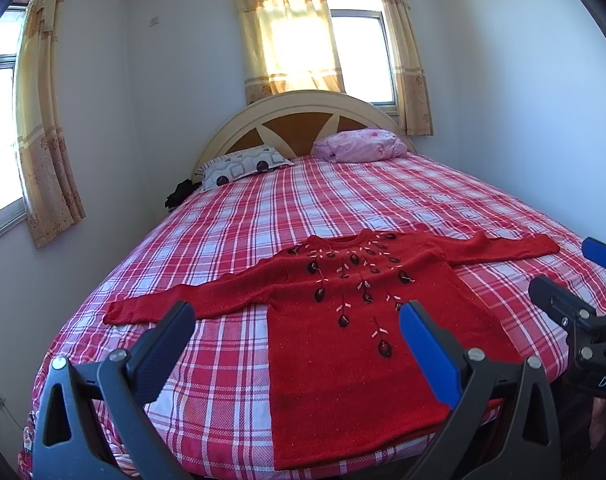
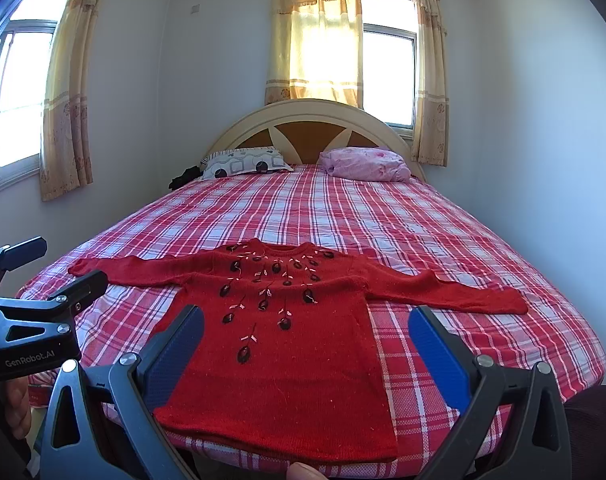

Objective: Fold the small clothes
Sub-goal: 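Move both grippers toward the red sweater's sleeve cuffs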

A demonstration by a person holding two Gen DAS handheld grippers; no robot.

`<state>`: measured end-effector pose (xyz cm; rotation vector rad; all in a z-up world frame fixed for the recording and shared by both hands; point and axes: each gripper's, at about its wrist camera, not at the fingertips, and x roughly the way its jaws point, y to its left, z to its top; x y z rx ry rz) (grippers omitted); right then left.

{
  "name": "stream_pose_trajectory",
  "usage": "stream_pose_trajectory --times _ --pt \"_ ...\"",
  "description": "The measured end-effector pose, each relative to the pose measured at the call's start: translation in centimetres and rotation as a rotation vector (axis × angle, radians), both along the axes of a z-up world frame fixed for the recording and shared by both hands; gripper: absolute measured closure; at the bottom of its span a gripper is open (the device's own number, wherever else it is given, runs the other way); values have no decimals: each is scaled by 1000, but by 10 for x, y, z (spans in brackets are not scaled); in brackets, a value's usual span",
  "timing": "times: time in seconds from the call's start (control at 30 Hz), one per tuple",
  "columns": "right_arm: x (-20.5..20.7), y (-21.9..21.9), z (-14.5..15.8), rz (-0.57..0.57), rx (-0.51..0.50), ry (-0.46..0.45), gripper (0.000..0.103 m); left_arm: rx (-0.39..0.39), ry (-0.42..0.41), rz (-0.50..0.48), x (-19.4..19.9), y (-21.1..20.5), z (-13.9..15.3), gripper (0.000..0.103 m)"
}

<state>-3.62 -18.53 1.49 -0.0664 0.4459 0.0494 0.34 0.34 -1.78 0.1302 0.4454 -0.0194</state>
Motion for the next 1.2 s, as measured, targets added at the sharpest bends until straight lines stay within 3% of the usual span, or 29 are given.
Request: stream_pose_trajectory --times 0.37,0.7,1.0,1.1,1.2 --pt "10 -1 -15 2 -1 36 1 8 48 6 14 -2 -15 0" --pt "40 -24 -48 -5 -11 98 1 19 148 -10 41 -14 -52 0" --pt "93 -152 -82 -187 139 182 1 94 219 -28 95 -27 -86 0" --pt "110 -203 -87 -280 124 224 2 106 251 -12 121 -25 -95 0" --pt "129 -252 -93 -374 164 235 12 110 268 -6 142 -23 -102 0"
